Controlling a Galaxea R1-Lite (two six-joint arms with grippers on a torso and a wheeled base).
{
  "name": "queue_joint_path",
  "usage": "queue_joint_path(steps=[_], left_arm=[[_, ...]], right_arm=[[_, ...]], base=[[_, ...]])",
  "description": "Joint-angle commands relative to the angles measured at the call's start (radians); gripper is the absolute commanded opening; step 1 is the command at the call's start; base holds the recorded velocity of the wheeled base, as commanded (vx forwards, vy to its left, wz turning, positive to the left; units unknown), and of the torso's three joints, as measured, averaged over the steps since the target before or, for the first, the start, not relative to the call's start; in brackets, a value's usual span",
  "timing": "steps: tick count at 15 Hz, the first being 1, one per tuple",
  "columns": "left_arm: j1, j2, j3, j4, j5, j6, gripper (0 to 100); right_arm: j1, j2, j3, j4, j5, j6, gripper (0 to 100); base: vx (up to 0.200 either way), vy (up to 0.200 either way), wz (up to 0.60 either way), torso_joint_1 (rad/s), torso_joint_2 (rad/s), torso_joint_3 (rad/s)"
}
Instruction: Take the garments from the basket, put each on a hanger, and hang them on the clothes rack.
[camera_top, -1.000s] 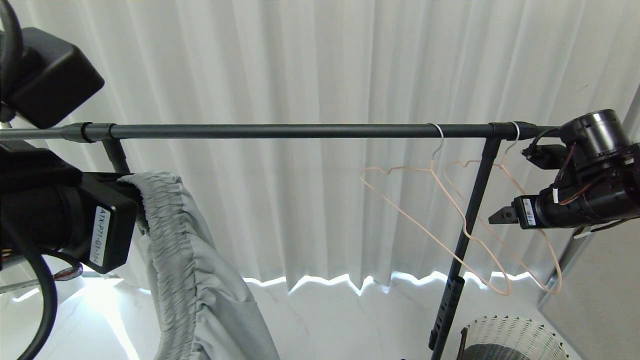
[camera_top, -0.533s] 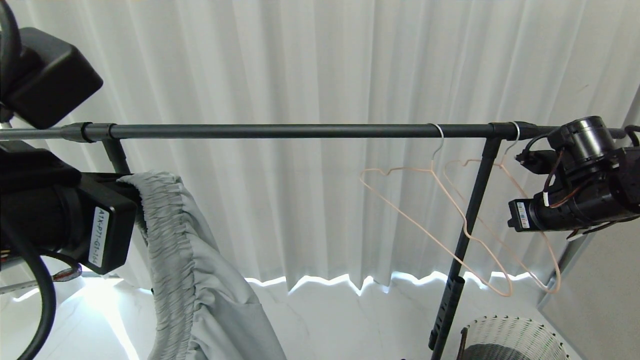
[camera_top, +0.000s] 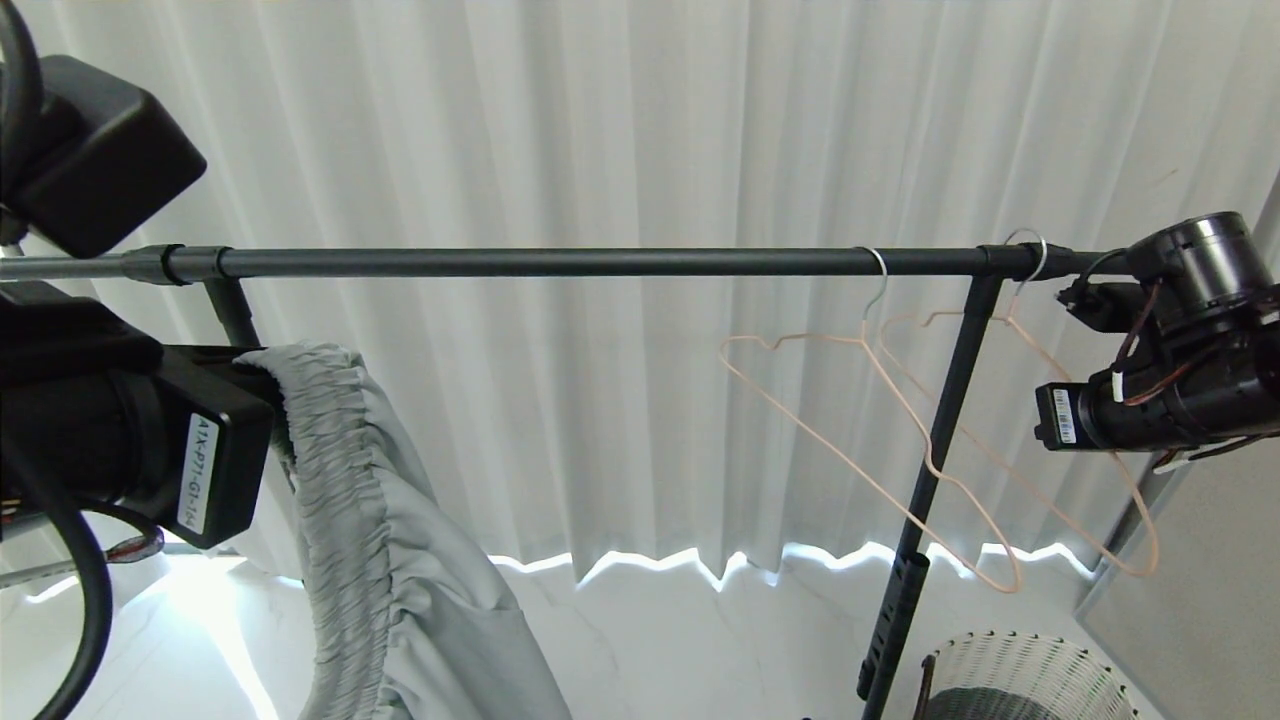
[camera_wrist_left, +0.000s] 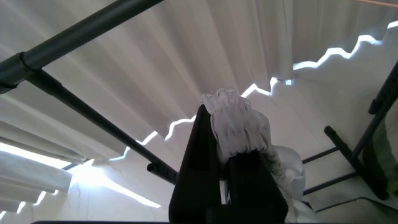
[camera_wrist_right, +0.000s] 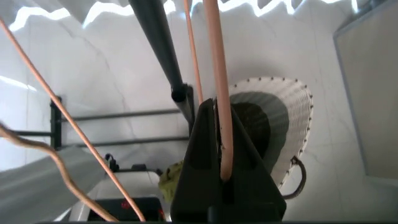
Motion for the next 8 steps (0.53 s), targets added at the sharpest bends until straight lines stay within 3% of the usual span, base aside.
queue_joint_path(steps=[1,5,8], left_arm=[[0.000,0.000,0.000,0.000,0.000,0.000,0],[0.000,-0.024,0.024,0.000,0.000,0.001,0],[0.001,-0.040,0.035,0.000,0.008,0.003,0]], right_arm=[[0.002,-0.059,0.005,-0.001,-0.001,0.000,0],[0.005,-0.149,0.062,-0.005,-0.004,-0.006,0],[0.005,-0.223,0.137,-0.004,-0.055,-0.006,0]], base=[[0.000,0.000,0.00,0.000,0.00,0.000],[0.000,0.000,0.00,0.000,0.00,0.000],[0.000,0.000,0.00,0.000,0.00,0.000]])
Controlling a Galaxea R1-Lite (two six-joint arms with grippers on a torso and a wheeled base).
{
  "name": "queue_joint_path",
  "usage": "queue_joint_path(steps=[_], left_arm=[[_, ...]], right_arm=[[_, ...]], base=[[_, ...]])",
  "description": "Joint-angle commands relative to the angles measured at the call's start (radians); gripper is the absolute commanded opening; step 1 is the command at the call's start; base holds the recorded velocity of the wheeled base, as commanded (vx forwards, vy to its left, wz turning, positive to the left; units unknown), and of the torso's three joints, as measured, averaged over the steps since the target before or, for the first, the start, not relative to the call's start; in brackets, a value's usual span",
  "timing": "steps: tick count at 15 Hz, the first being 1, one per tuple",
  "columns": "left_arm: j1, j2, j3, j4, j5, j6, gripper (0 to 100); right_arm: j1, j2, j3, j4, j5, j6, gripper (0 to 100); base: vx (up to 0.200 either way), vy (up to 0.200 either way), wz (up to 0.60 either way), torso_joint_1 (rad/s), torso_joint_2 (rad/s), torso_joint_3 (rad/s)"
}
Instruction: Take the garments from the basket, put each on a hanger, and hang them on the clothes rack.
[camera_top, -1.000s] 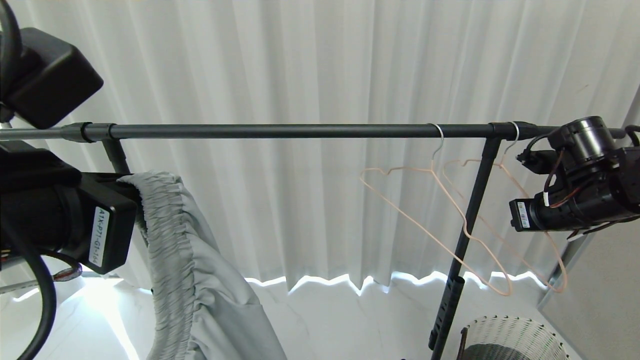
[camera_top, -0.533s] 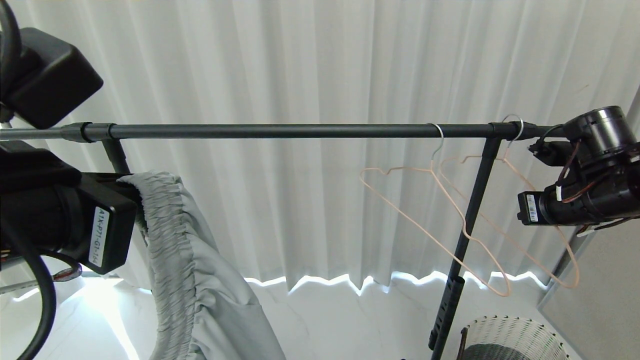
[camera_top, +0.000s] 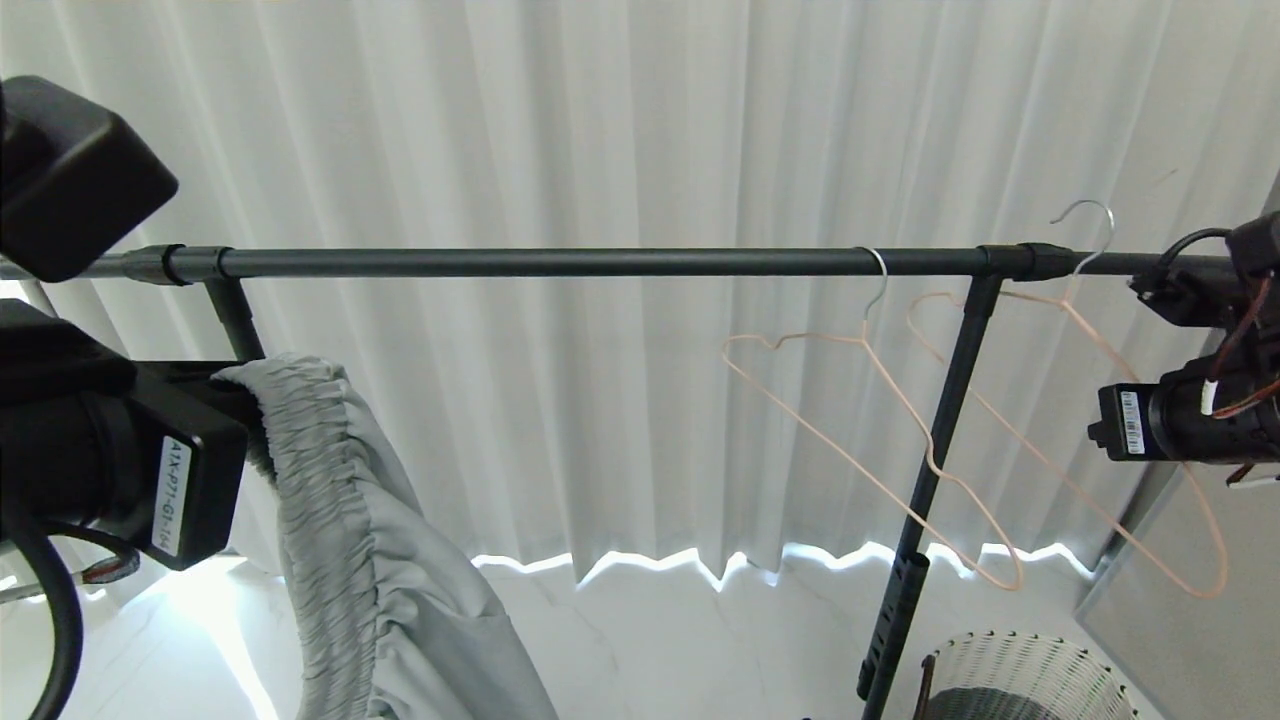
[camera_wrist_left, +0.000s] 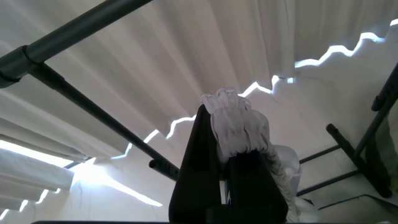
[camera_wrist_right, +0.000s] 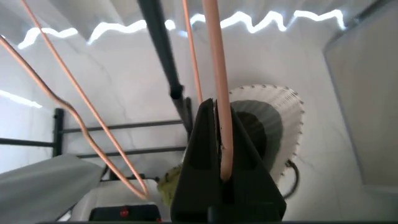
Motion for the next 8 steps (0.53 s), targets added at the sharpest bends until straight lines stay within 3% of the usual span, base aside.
queue_joint_path(steps=[1,8], left_arm=[[0.001,-0.009,0.004,0.000,0.014,-0.001,0],[0.002,-0.011,0.011,0.000,0.020,-0.001,0]], right_arm=[[0.001,-0.085,0.058,0.000,-0.030,-0.001,0],[0.001,-0.257,0.203,0.001,-0.035,-0.004,0]], base=[[-0.200,0.000,0.00,-0.002,0.01,0.002],[-0.200,0.000,0.00,0.000,0.00,0.004]])
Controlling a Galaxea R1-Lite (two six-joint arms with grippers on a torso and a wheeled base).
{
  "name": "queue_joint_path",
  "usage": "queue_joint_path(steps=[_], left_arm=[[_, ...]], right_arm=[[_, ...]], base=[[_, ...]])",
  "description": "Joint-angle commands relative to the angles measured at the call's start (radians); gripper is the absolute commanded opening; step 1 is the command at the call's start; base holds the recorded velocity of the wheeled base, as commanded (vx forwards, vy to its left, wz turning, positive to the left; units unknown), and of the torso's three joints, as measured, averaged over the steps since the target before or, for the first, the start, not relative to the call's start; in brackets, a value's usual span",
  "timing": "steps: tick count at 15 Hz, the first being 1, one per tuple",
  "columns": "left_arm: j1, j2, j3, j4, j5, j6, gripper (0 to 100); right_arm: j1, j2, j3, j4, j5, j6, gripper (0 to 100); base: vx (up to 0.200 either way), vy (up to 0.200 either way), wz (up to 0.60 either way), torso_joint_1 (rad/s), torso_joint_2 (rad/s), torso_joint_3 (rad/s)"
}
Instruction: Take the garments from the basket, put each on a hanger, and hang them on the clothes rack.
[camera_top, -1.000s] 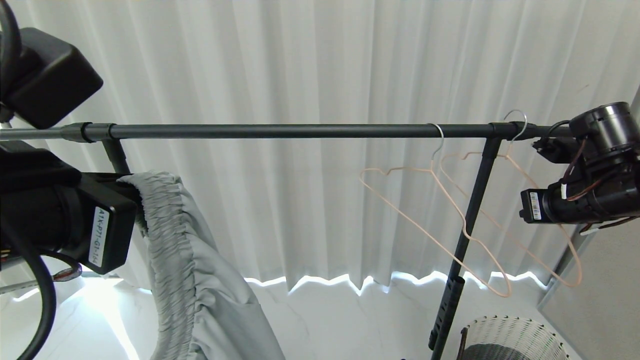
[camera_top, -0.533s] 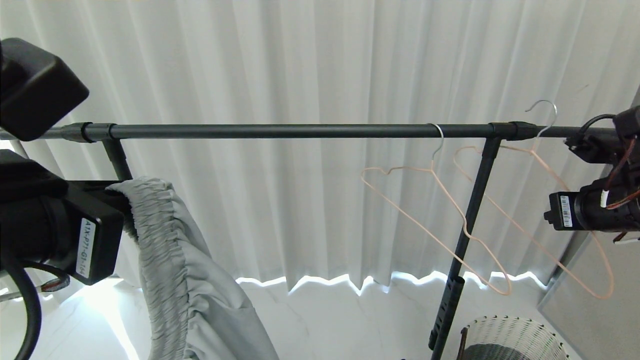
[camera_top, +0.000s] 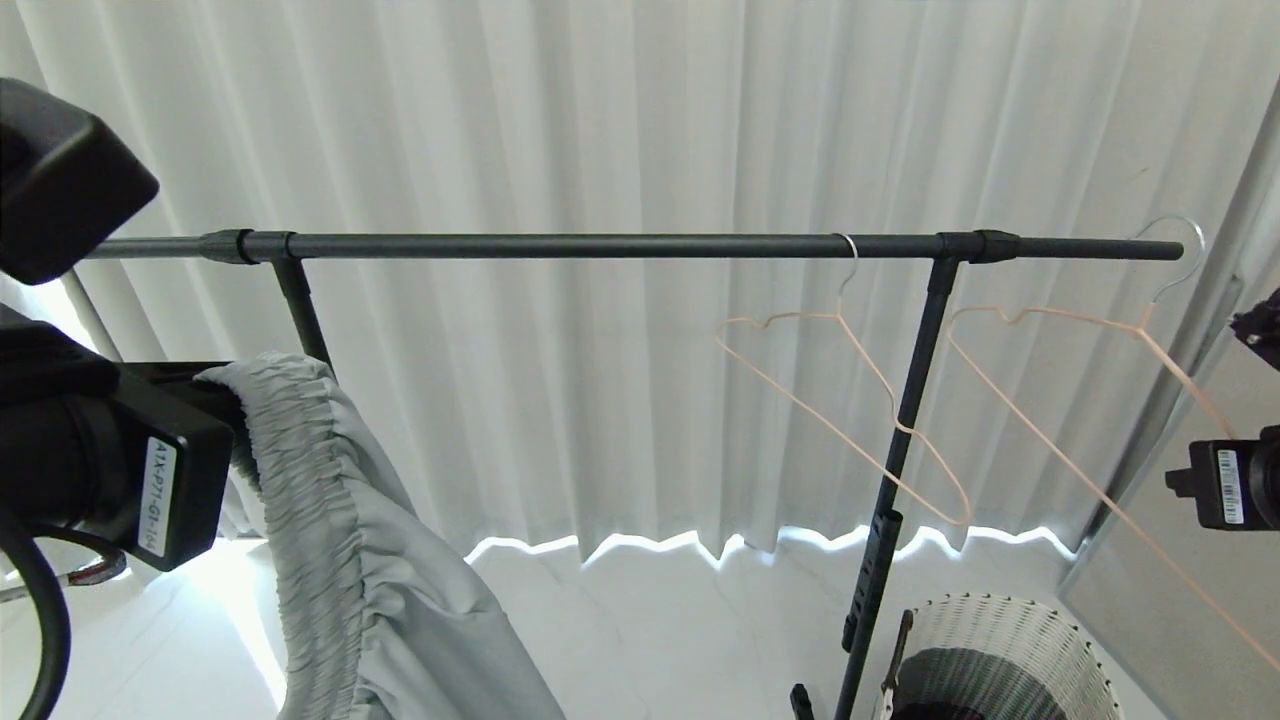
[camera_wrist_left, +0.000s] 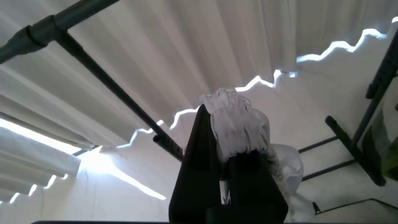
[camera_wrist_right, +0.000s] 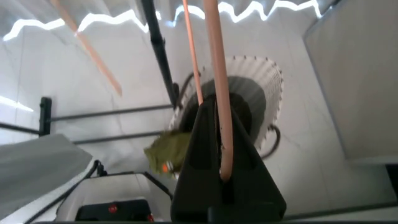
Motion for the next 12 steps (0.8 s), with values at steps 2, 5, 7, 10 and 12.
queue_joint_path(steps=[2,5,7,10,12], left_arm=[[0.001,0.001,0.006,0.000,0.000,0.000,0],[0.001,-0.001,0.022,-0.001,0.000,0.000,0],[0.001,-0.001,0.034,-0.001,0.000,0.000,0],[0.001,0.003,0.037,-0.001,0.000,0.000,0],[0.001,0.007,0.037,-0.001,0.000,0.000,0]], right_arm=[[0.000,-0.090,0.058,0.001,0.000,-0.003,0],[0.001,-0.127,0.077,0.001,0.002,-0.018,0],[0.007,-0.146,0.077,0.001,0.002,-0.024,0],[0.037,-0.173,0.076,-0.002,0.008,-0.024,0],[0.107,-0.199,0.079,-0.002,0.009,-0.023,0]], base=[[-0.200,0.000,0.00,0.002,0.00,0.010],[-0.200,0.000,0.00,0.002,0.00,0.004],[0.000,0.000,0.00,0.000,0.00,0.000],[0.000,0.000,0.00,0.000,0.00,0.000],[0.000,0.000,0.00,0.000,0.00,0.000]])
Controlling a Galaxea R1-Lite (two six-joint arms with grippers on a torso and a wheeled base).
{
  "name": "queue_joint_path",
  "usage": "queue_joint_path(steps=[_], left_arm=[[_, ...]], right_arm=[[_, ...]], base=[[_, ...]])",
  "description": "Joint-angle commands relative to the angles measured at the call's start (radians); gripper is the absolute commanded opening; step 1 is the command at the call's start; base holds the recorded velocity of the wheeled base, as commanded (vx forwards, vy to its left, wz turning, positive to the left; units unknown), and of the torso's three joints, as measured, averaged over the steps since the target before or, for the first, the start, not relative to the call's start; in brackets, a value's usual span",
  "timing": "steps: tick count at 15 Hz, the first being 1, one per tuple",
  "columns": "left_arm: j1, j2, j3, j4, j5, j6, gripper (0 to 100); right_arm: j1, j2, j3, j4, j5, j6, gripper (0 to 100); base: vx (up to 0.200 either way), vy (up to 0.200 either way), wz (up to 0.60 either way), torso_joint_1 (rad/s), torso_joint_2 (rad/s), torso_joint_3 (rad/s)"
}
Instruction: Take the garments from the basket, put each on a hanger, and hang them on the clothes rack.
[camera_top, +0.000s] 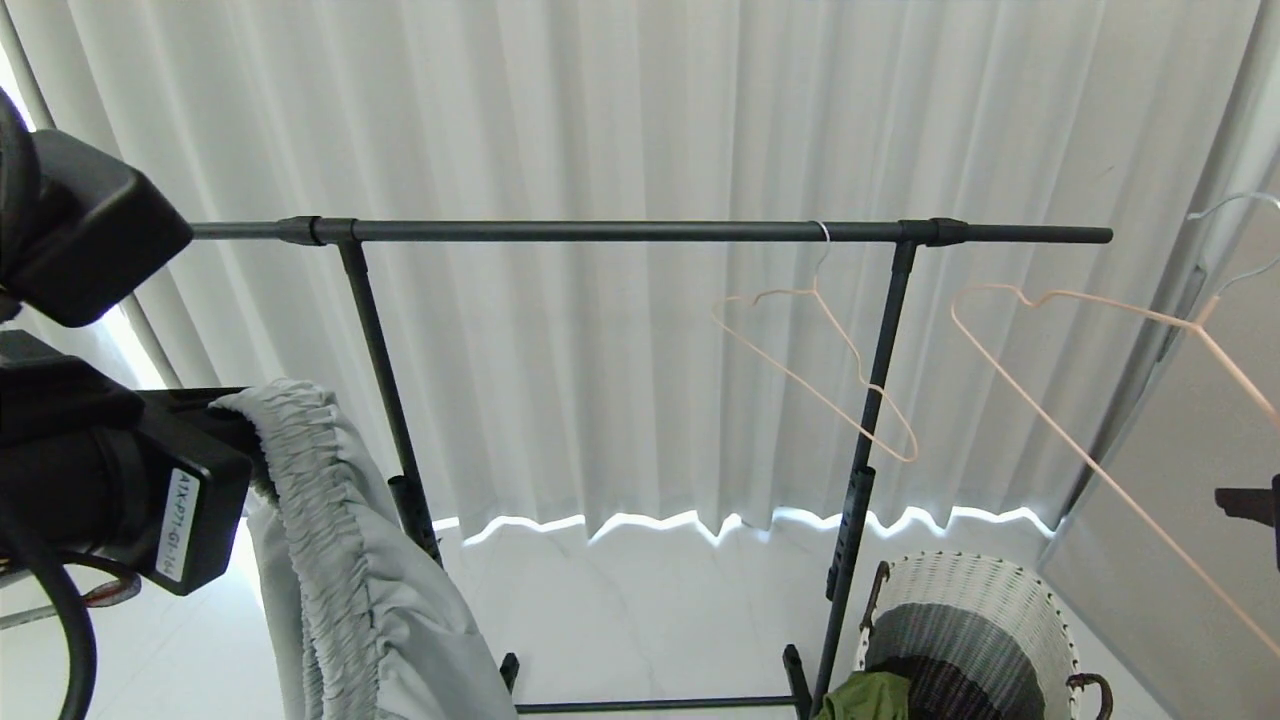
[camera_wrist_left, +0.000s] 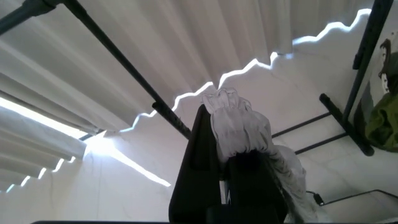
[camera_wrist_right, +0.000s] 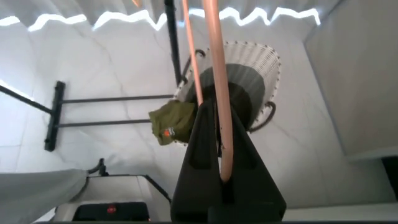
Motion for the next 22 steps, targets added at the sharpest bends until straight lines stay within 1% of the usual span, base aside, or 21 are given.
queue_joint_path(steps=[1,3,6,8,10,12,14,16,17,18,19,20,22], left_arm=[[0.000,0.008,0.000,0.000,0.004,0.000,0],[0.000,0.014,0.000,0.000,0.017,0.000,0],[0.000,0.014,0.000,0.000,0.018,0.000,0],[0.000,0.014,0.011,0.000,0.018,-0.001,0],[0.000,0.014,0.029,0.000,0.018,0.000,0],[0.000,0.014,0.051,0.000,0.018,0.000,0],[0.000,0.025,0.057,0.000,0.018,0.000,0],[0.000,0.054,0.048,-0.003,0.026,-0.007,0],[0.002,0.077,0.043,-0.015,0.046,-0.010,0],[0.002,0.106,0.039,-0.032,0.059,-0.032,0],[0.002,0.143,0.020,-0.038,0.067,-0.078,0],[0.002,0.180,-0.008,-0.038,0.070,-0.133,0],[0.002,0.261,-0.072,-0.038,0.073,-0.251,0]], right_arm=[[0.084,-0.034,0.002,0.000,0.000,0.001,0],[0.156,-0.035,0.000,-0.003,0.000,0.001,0],[0.231,-0.034,0.002,-0.003,0.000,0.003,0],[0.319,-0.029,0.012,-0.005,0.000,0.011,0],[0.411,-0.028,0.066,-0.058,0.000,0.011,0],[0.510,-0.028,0.123,-0.112,0.000,0.011,0],[0.619,-0.020,0.155,-0.126,0.002,0.021,0],[0.728,-0.002,0.164,-0.150,0.020,0.072,0],[0.793,0.008,0.163,-0.157,0.029,0.101,0],[0.848,0.017,0.164,-0.161,0.043,0.129,0],[0.895,0.023,0.164,-0.169,0.063,0.155,0],[0.928,0.029,0.163,-0.181,0.083,0.172,0],[0.964,0.034,0.163,-0.203,0.117,0.176,0]], base=[[0.000,0.000,0.00,0.000,0.00,0.000],[0.000,0.200,0.00,0.000,0.00,0.005],[0.000,0.200,0.00,0.004,0.00,0.005],[0.000,0.200,0.00,0.000,0.00,-0.002],[0.000,0.200,0.00,0.002,0.00,0.005],[0.000,0.000,0.00,0.000,0.00,0.000],[0.000,0.000,0.00,0.000,0.00,0.000],[0.000,0.000,0.00,0.000,0.00,0.000],[0.000,0.000,0.00,0.000,0.00,0.000],[0.000,0.000,0.00,0.000,0.00,0.000],[0.000,0.000,0.00,0.000,0.00,0.000],[0.000,0.000,0.00,0.000,0.00,0.000],[0.000,0.000,0.00,0.000,0.00,0.000]])
